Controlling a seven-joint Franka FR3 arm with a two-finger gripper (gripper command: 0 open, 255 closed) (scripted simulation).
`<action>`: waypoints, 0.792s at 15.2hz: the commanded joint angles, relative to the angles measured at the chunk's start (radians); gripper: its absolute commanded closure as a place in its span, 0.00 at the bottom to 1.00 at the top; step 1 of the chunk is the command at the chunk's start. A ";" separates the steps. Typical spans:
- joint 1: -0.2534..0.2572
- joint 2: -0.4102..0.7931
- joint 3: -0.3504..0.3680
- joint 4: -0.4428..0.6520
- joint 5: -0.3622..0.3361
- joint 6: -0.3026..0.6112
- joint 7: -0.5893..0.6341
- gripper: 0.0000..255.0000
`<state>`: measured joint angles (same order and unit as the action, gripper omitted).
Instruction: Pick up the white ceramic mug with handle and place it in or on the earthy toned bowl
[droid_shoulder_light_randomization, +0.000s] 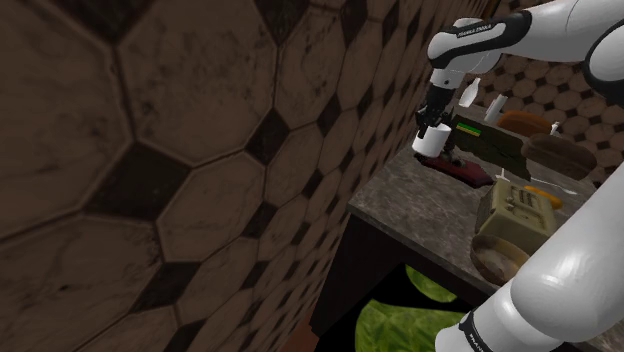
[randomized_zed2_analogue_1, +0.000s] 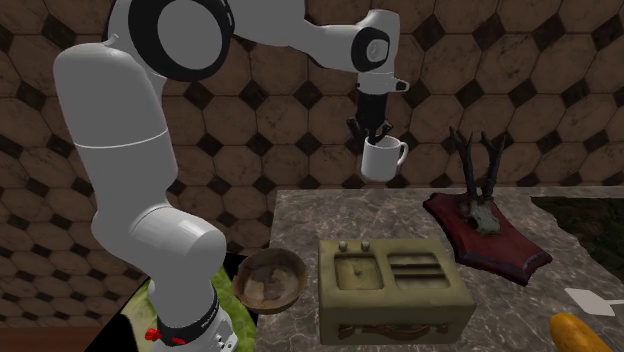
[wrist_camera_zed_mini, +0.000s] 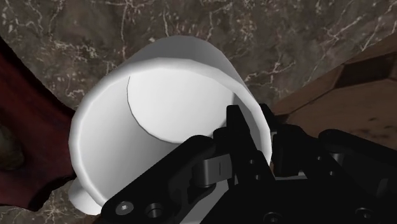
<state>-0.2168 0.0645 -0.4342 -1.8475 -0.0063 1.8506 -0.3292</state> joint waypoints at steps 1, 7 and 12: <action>0.001 -0.005 0.000 0.022 -0.002 -0.027 0.002 1.00; 0.005 -0.056 0.001 0.027 -0.024 -0.078 0.011 1.00; 0.005 -0.275 0.017 -0.190 -0.113 -0.065 0.060 1.00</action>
<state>-0.2113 -0.1681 -0.4210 -1.9921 -0.1020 1.7798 -0.2801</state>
